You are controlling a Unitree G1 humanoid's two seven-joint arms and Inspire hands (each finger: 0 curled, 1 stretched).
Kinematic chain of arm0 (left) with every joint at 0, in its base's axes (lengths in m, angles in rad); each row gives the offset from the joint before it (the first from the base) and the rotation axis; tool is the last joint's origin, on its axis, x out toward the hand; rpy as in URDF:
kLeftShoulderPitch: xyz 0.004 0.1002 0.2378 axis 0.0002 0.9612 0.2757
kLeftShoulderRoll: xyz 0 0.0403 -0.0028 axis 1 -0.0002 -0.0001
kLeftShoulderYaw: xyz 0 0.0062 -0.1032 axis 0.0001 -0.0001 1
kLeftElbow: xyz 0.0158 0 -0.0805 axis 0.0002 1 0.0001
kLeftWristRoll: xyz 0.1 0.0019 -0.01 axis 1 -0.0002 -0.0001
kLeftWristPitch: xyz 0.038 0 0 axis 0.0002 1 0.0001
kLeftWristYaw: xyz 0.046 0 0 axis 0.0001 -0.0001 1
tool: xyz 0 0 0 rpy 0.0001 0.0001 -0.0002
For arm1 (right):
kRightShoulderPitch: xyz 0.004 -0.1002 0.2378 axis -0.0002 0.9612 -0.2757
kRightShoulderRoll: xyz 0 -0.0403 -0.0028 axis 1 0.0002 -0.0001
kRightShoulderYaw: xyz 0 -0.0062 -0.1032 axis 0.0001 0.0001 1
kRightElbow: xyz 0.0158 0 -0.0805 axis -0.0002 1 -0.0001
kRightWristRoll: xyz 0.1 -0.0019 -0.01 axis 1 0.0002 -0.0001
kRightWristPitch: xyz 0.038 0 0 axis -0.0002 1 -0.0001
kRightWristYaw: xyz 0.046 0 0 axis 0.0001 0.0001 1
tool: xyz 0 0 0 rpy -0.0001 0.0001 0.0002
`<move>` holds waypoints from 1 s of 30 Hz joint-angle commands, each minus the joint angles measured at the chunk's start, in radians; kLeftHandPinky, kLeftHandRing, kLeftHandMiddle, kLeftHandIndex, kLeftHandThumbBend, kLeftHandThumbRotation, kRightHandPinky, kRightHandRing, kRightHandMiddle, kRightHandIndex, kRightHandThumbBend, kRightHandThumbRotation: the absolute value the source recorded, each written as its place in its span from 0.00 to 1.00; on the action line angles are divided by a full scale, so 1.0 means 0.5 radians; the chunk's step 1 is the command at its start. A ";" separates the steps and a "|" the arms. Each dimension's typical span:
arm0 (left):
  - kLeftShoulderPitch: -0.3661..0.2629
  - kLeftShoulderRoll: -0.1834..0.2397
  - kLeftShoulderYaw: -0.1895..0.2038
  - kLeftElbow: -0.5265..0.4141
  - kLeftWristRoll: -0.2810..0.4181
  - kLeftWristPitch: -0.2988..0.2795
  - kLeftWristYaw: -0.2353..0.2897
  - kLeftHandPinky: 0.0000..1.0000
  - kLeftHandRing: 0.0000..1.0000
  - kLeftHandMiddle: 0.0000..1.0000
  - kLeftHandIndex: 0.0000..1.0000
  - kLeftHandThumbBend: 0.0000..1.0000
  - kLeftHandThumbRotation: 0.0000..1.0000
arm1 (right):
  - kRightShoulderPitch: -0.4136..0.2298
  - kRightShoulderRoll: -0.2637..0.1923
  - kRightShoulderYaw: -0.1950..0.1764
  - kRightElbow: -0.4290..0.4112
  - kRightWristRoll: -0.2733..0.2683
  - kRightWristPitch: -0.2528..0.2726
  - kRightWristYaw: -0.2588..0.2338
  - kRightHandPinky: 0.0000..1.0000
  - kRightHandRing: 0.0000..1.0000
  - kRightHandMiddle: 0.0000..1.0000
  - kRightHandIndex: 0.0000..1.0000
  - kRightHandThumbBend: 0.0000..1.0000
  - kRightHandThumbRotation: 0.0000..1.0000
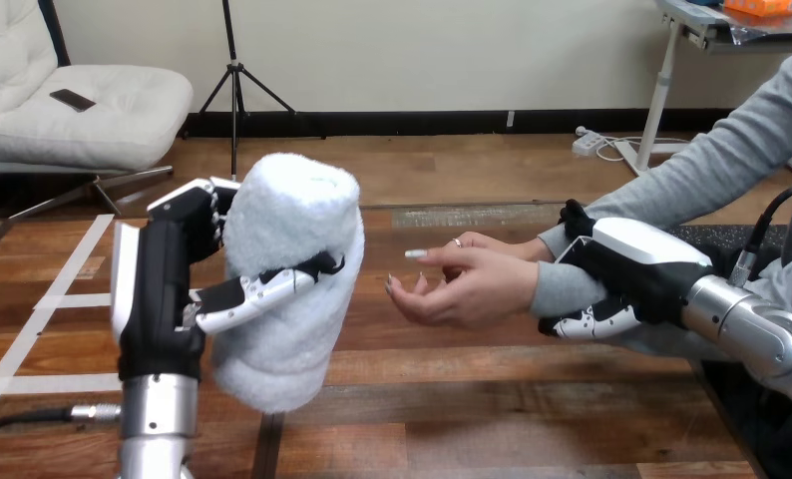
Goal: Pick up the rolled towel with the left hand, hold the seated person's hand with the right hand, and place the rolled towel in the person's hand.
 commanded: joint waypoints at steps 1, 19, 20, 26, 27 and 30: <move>-0.268 0.018 0.020 0.121 -0.049 -0.143 -0.012 0.32 0.36 0.41 0.40 0.62 0.00 | -0.067 0.004 -0.074 -0.107 0.073 -0.062 0.007 0.22 0.27 0.32 0.32 0.49 0.28; -0.610 0.044 0.033 0.659 0.001 -0.380 0.019 0.34 0.37 0.40 0.41 0.62 0.00 | -0.046 0.010 -0.115 -0.116 0.088 -0.087 0.042 0.24 0.28 0.33 0.34 0.49 0.29; -0.632 0.046 0.033 0.688 0.003 -0.389 0.019 0.34 0.37 0.40 0.40 0.62 0.00 | -0.043 0.011 -0.118 -0.117 0.091 -0.090 0.042 0.23 0.27 0.33 0.34 0.49 0.29; -0.733 0.051 0.036 0.823 -0.023 -0.426 -0.008 0.34 0.37 0.40 0.40 0.60 0.00 | -0.033 0.010 -0.128 -0.117 0.102 -0.105 0.044 0.22 0.26 0.31 0.33 0.49 0.28; -0.743 0.052 0.036 0.839 -0.023 -0.430 -0.008 0.34 0.37 0.40 0.40 0.60 0.00 | -0.032 0.010 -0.128 -0.118 0.102 -0.106 0.044 0.22 0.26 0.31 0.32 0.49 0.28; -0.788 0.059 0.038 0.903 -0.020 -0.439 -0.006 0.34 0.37 0.40 0.40 0.60 0.00 | -0.029 0.009 -0.130 -0.118 0.103 -0.109 0.044 0.21 0.25 0.31 0.32 0.49 0.28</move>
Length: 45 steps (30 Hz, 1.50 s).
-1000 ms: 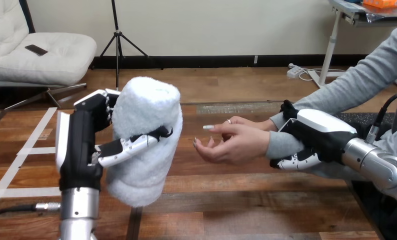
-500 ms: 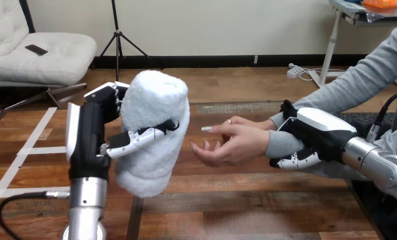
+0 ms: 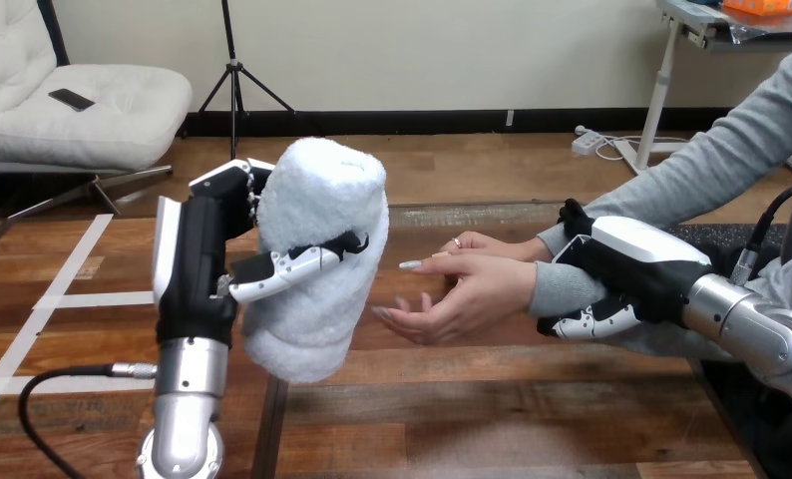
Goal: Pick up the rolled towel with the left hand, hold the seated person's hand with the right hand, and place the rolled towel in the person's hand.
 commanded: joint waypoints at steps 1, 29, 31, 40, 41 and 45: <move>-0.336 0.060 0.033 0.129 -0.024 -0.120 0.011 0.34 0.38 0.40 0.40 0.60 0.00 | -0.034 0.009 -0.086 -0.114 0.098 -0.073 -0.010 0.21 0.25 0.30 0.32 0.49 0.28; -0.610 0.119 0.057 0.577 -0.052 -0.210 0.005 0.34 0.37 0.40 0.40 0.58 0.00 | -0.018 0.000 -0.133 -0.125 0.174 -0.024 0.083 0.17 0.21 0.27 0.29 0.47 0.24; -0.624 0.126 0.060 0.604 -0.049 -0.214 0.005 0.34 0.37 0.40 0.40 0.58 0.00 | -0.018 -0.002 -0.133 -0.125 0.179 -0.022 0.088 0.17 0.21 0.27 0.29 0.47 0.24; -0.668 0.161 0.073 0.692 -0.017 -0.217 0.037 0.34 0.37 0.40 0.40 0.58 0.00 | -0.015 -0.007 -0.140 -0.130 0.177 -0.011 0.099 0.16 0.21 0.27 0.29 0.47 0.24; -0.672 0.165 0.074 0.701 -0.015 -0.217 0.040 0.34 0.37 0.41 0.40 0.58 0.00 | -0.015 -0.008 -0.142 -0.133 0.175 -0.007 0.102 0.16 0.21 0.27 0.29 0.47 0.24; -0.681 0.186 0.074 0.722 -0.003 -0.213 0.056 0.34 0.37 0.41 0.40 0.58 0.00 | -0.012 -0.010 -0.154 -0.138 0.174 0.003 0.113 0.16 0.21 0.27 0.29 0.47 0.23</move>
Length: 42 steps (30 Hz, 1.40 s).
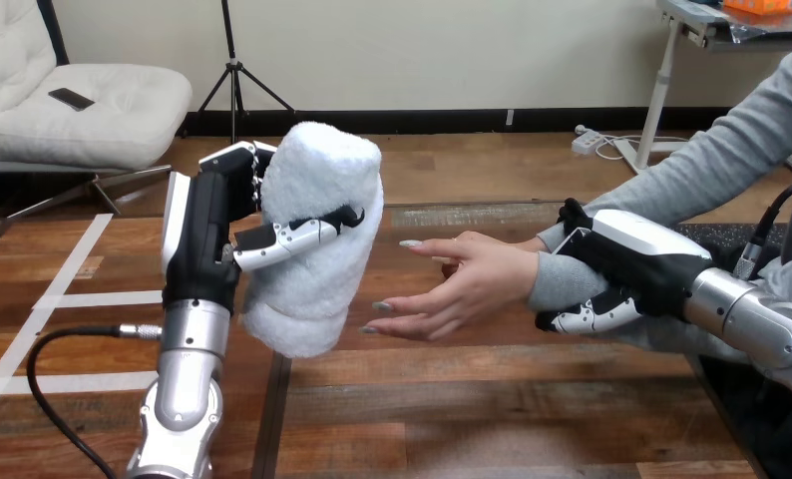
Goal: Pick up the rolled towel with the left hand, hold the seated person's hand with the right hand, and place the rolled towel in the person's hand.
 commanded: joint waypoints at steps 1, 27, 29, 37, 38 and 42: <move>-0.228 0.085 0.033 0.007 -0.008 -0.075 0.045 0.34 0.37 0.41 0.40 0.58 0.00 | -0.021 -0.005 -0.086 -0.086 0.094 0.006 0.000 0.16 0.21 0.27 0.29 0.47 0.23; -0.238 0.141 0.031 0.048 -0.025 -0.109 0.062 0.34 0.37 0.40 0.40 0.58 0.00 | -0.021 -0.025 -0.098 -0.075 0.085 -0.004 -0.018 0.17 0.21 0.27 0.28 0.47 0.25; -0.238 0.137 0.030 0.048 -0.024 -0.108 0.065 0.34 0.37 0.40 0.40 0.58 0.00 | -0.022 -0.024 -0.097 -0.078 0.085 0.000 -0.015 0.17 0.21 0.27 0.28 0.47 0.27; -0.242 0.107 0.035 0.043 -0.047 -0.100 0.054 0.34 0.37 0.40 0.40 0.57 0.00 | -0.028 -0.014 -0.097 -0.086 0.088 0.021 -0.008 0.17 0.22 0.28 0.28 0.47 0.30; -0.243 0.102 0.037 0.044 -0.054 -0.097 0.047 0.34 0.37 0.41 0.40 0.57 0.00 | -0.028 -0.012 -0.098 -0.085 0.088 0.021 -0.008 0.17 0.22 0.28 0.29 0.47 0.30; -0.248 0.080 0.041 0.045 -0.079 -0.097 0.025 0.35 0.37 0.41 0.41 0.57 0.00 | -0.032 -0.005 -0.097 -0.089 0.089 0.022 -0.008 0.18 0.22 0.28 0.29 0.47 0.31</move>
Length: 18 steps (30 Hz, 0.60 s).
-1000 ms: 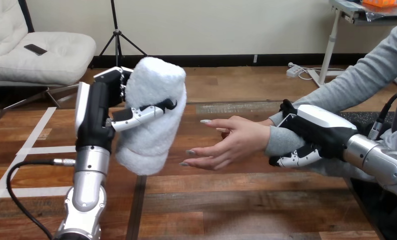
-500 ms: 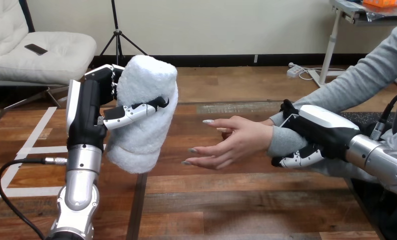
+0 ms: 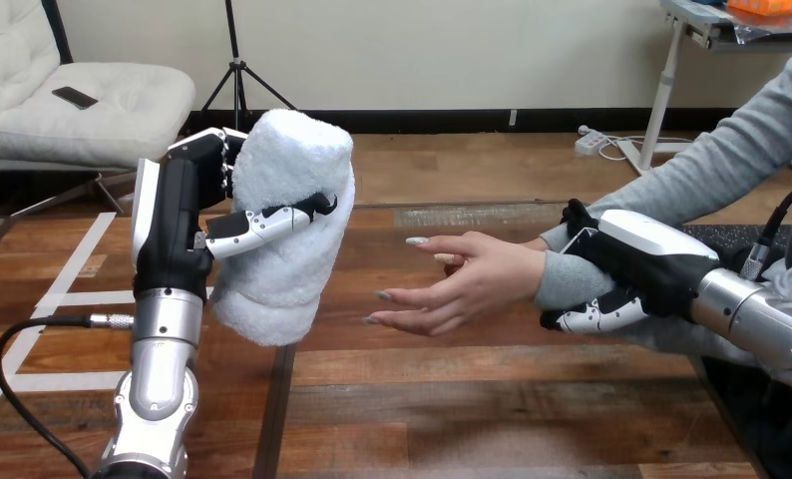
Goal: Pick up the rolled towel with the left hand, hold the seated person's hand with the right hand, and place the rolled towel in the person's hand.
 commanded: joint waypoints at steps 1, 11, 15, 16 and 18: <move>-0.198 -0.025 0.032 -0.026 -0.060 -0.070 -0.008 0.35 0.38 0.41 0.41 0.57 0.00 | -0.050 0.019 -0.081 -0.075 0.086 -0.001 -0.021 0.18 0.22 0.28 0.29 0.47 0.31; -0.211 -0.070 0.033 -0.019 -0.124 -0.077 -0.065 0.36 0.38 0.41 0.41 0.58 0.00 | -0.058 0.031 -0.074 -0.080 0.076 -0.016 -0.042 0.18 0.22 0.28 0.29 0.47 0.32; -0.216 -0.078 0.023 -0.017 -0.104 -0.080 -0.044 0.36 0.38 0.41 0.41 0.58 0.00 | -0.062 0.037 -0.075 -0.074 0.079 -0.035 -0.047 0.18 0.22 0.28 0.29 0.47 0.31; -0.219 -0.082 0.017 -0.017 -0.091 -0.077 -0.029 0.36 0.38 0.41 0.41 0.58 0.00 | -0.065 0.040 -0.076 -0.071 0.081 -0.038 -0.047 0.18 0.22 0.28 0.29 0.47 0.31; -0.225 -0.088 0.006 -0.019 -0.063 -0.068 0.000 0.36 0.38 0.41 0.41 0.58 0.00 | -0.070 0.044 -0.075 -0.070 0.080 -0.034 -0.045 0.18 0.22 0.28 0.29 0.47 0.30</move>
